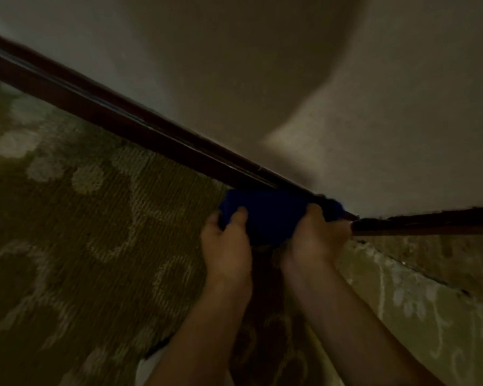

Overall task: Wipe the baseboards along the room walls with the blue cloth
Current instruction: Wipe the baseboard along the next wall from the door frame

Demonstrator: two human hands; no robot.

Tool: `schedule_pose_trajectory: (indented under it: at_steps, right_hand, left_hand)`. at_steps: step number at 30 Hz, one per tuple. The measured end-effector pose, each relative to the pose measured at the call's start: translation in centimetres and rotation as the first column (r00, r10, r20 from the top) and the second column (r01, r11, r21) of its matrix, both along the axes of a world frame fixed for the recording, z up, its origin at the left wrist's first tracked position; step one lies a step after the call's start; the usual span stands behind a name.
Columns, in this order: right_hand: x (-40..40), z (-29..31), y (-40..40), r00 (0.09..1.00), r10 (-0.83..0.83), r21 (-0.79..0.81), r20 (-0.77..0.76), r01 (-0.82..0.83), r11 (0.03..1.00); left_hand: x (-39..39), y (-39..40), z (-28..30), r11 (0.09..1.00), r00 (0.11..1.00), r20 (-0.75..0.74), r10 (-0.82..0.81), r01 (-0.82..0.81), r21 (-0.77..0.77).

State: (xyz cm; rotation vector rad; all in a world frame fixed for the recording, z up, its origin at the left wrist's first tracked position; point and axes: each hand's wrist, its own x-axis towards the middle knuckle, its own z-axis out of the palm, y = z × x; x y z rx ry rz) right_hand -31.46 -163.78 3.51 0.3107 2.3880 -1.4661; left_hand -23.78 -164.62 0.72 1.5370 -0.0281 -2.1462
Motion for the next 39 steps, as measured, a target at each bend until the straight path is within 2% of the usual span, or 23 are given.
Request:
schedule_pose_trajectory:
  at_steps: [2,5,8,10,12,13,15,17,19,22,24,27,29,32,34,36,39]
  right_hand:
    - [2.0,-0.3,-1.6,0.996,0.035,-0.047,0.079,-0.031,0.998]
    - [2.9,-0.5,-2.1,0.981,0.09,-0.152,0.171,-0.064,0.986]
    - [1.0,0.2,0.4,0.972,0.112,-0.28,0.206,-0.051,0.959]
    - [-0.9,0.4,2.9,0.99,0.033,-0.261,0.135,0.003,0.965]
    - [-2.5,1.0,4.9,0.998,-0.044,-0.193,0.038,0.051,0.98]
    - [-3.1,1.2,5.4,0.998,-0.057,-0.163,0.0,0.056,0.985]
    - [-3.6,1.5,5.5,0.999,-0.035,-0.117,-0.037,0.031,0.993]
    - [-3.3,1.3,4.9,1.0,-0.003,-0.088,-0.028,0.001,0.996]
    - [-2.4,0.6,4.0,0.996,0.09,-0.056,-0.013,-0.09,0.994]
    - [0.9,0.3,0.8,0.958,0.282,-0.096,0.051,-0.276,0.956]
    - [3.1,0.0,-1.5,0.939,0.329,-0.133,0.098,-0.315,0.94]
    - [3.7,-0.2,-2.2,0.939,0.317,-0.189,0.136,-0.29,0.938]
    - [2.3,0.2,-0.9,0.95,0.292,-0.132,0.11,-0.277,0.952]
    - [-0.3,0.5,1.4,0.983,0.178,0.007,0.036,-0.179,0.984]
    - [-0.6,0.6,1.2,0.995,0.099,0.027,0.012,-0.1,0.995]
    - [0.8,0.5,-0.5,0.994,0.105,0.063,0.026,-0.106,0.992]
    - [4.8,0.0,-4.2,0.977,0.2,0.054,0.08,-0.205,0.977]
  left_hand:
    - [0.7,-1.2,0.0,0.988,0.985,0.081,0.153,-0.15,-0.044]
    - [0.8,-2.6,0.2,0.967,0.969,0.057,0.24,-0.233,-0.103]
    - [-0.6,-1.8,0.6,0.983,0.99,-0.002,0.138,-0.137,-0.119]
    - [-1.5,-0.3,0.2,0.997,0.997,-0.076,0.01,-0.015,-0.073]
    - [-2.6,1.5,-0.1,0.992,0.971,-0.211,-0.108,0.118,0.035]
    - [-3.0,2.3,-0.2,0.986,0.954,-0.279,-0.115,0.144,0.088]
    - [-4.0,3.1,-0.8,0.98,0.942,-0.334,-0.037,0.099,0.171]
    - [-4.1,2.3,-0.9,0.985,0.949,-0.313,0.04,0.015,0.172]
    - [-2.4,0.6,-0.4,0.992,0.967,-0.238,0.095,-0.071,0.107]
    - [2.0,-3.0,0.7,0.98,0.972,-0.153,0.181,-0.191,-0.052]
    - [4.0,-5.1,0.9,0.967,0.963,-0.13,0.235,-0.246,-0.073]
    - [3.3,-5.1,0.3,0.963,0.959,-0.117,0.26,-0.267,-0.048]
    - [2.0,-3.8,0.0,0.976,0.971,-0.109,0.212,-0.216,-0.026]
    - [0.8,-2.3,0.4,0.999,0.98,-0.195,0.048,-0.047,0.013]
    - [0.9,-2.4,0.9,1.0,0.981,-0.192,0.014,-0.01,0.026]
    - [1.8,-3.1,1.0,0.998,0.987,-0.151,0.059,-0.058,0.016]
    - [4.2,-5.1,1.3,0.982,0.983,-0.007,0.185,-0.185,-0.038]
